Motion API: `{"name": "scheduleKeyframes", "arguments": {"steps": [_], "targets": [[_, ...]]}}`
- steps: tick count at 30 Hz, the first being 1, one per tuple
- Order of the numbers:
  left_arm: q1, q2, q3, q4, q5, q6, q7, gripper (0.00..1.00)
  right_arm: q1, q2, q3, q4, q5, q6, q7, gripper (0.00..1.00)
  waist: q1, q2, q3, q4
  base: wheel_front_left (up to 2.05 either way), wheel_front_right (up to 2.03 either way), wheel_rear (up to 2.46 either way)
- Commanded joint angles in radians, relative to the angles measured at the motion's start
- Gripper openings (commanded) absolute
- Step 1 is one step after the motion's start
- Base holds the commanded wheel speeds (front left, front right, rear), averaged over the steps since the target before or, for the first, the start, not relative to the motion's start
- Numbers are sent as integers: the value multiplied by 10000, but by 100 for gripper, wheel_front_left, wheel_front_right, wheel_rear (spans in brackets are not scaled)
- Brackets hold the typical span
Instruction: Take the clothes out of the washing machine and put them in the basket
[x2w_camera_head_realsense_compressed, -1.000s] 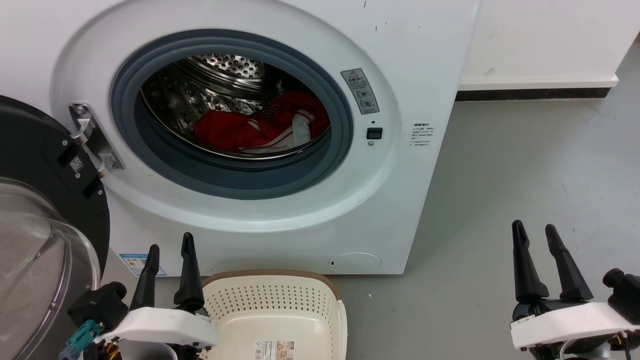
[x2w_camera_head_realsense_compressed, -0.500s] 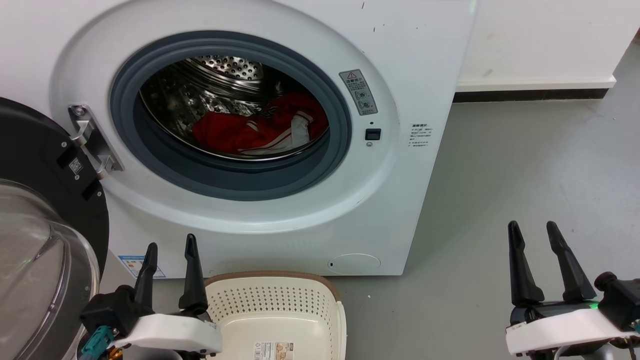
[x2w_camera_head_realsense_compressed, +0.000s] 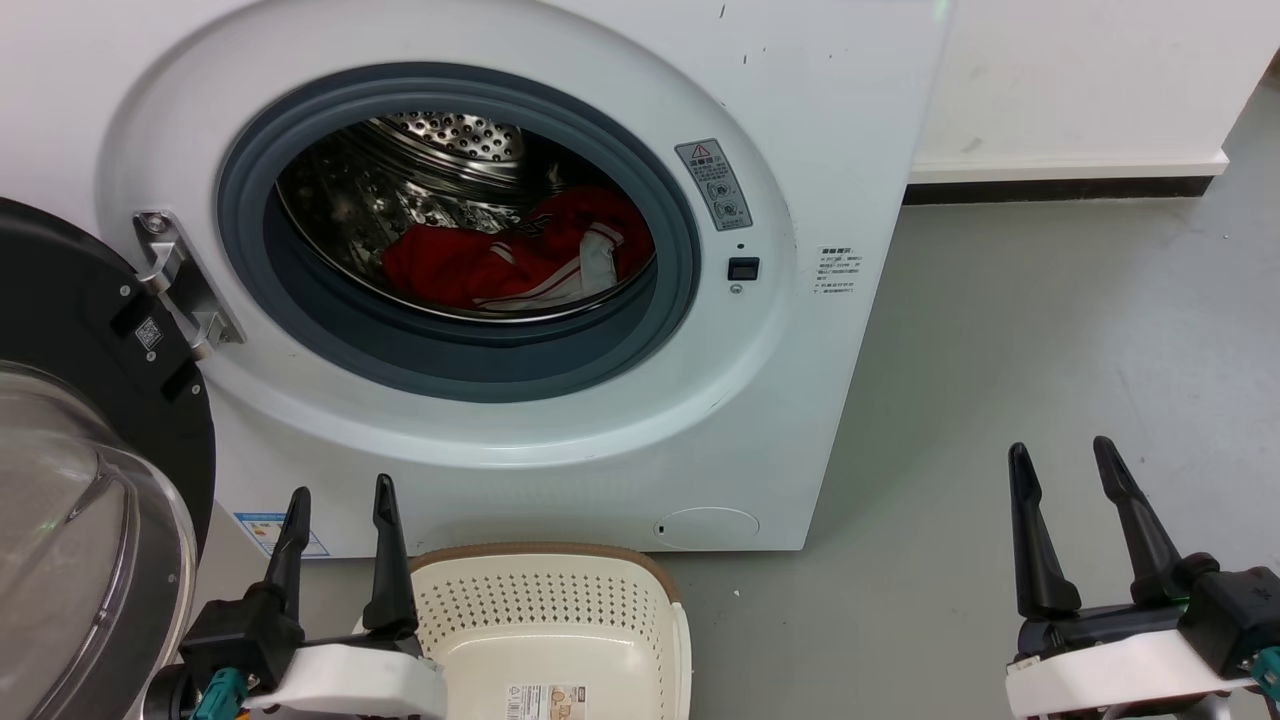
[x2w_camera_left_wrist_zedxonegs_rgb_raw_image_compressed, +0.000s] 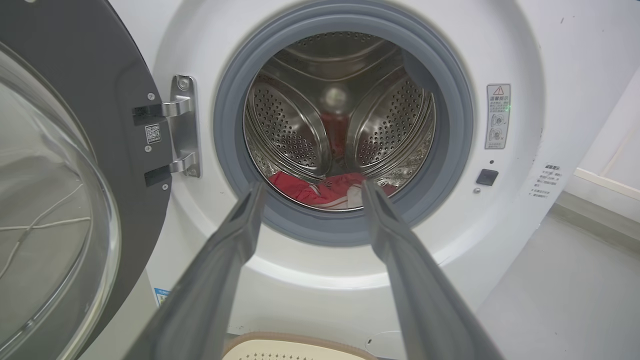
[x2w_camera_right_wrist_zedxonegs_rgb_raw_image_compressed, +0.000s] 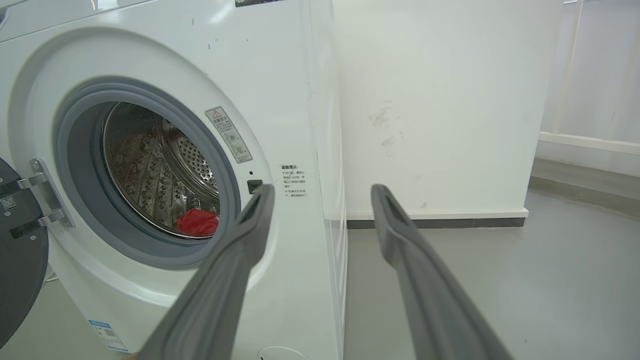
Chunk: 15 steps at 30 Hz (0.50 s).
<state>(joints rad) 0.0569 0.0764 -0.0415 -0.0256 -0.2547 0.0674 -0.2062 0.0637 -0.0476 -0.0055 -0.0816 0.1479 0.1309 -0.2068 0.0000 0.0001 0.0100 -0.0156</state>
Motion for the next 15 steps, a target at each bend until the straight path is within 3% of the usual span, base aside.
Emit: {"name": "scheduleKeyframes", "arguments": {"steps": [1,15], "targets": [[89,-33,24,-105,273,-15,-112,100,82,-43,28,-145,-240,-3,-86,100,0,-1,0,-5,0,0,0],[263,-134,169,-185,1391,-92,-376,100,258,-43,57,-240,-1170,-3,-371,100,0,-1,-4,-19,0,0,0]]}}
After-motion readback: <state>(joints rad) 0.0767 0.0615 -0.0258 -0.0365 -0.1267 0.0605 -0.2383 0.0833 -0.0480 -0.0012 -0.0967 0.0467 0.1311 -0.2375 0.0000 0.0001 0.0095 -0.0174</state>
